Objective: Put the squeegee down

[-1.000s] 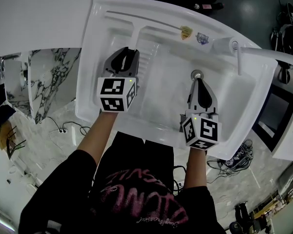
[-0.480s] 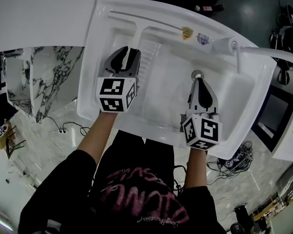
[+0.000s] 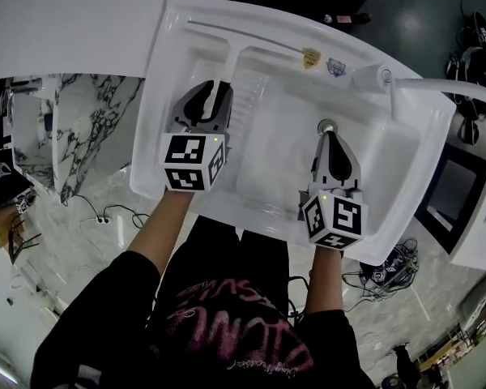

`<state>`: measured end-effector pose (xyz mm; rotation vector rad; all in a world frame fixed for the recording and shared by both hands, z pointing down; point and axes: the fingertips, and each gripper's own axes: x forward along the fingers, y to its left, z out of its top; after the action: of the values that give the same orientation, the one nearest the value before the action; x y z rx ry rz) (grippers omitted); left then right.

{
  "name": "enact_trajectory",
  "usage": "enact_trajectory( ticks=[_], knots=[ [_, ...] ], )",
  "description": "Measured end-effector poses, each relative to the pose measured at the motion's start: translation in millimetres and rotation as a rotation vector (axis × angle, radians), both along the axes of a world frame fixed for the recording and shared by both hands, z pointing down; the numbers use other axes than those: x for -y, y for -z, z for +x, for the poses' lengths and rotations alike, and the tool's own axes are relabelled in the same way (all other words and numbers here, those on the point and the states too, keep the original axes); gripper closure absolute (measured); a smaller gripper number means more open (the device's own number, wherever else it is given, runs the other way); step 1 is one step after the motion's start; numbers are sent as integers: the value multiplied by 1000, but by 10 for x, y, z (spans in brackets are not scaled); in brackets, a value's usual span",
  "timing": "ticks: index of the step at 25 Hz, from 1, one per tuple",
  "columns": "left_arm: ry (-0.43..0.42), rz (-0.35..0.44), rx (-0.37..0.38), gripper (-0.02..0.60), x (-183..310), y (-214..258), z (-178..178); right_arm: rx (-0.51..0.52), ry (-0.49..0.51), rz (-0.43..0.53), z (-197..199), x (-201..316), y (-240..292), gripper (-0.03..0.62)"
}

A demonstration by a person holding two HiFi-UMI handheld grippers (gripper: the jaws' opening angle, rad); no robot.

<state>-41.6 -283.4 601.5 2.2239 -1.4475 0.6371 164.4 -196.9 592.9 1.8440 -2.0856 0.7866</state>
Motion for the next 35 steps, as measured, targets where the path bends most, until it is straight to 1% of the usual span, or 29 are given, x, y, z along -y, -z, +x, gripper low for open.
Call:
enact_trajectory(
  ticks=[1,2,4,6,10,17,23,35],
  knots=[
    [4,6,9,457,-2,9,-14,0,0,1,-3,-1,3,572],
    [11,13,22,481,-1,16,-33,1,0,2,-5,-1,5,572],
    [24,22,49,554,0,18,-66,2,0,6,-6,-1,7,572],
    [25,13,69,571,-14,-8,-77,3,0,8,-4,-5,11,572],
    [30,-7,69,571,-37,-43,-81,1,2,9,-13,-5,21,572],
    [29,-4,63,571,-63,-37,-78,4,0,16,-6,3,37,572],
    [37,-4,59,572,-93,-6,-114,-20,3,28,-22,-17,79,572],
    [45,34,44,572,-183,263,-145,-18,3,70,-48,-32,353,572]
  ],
)
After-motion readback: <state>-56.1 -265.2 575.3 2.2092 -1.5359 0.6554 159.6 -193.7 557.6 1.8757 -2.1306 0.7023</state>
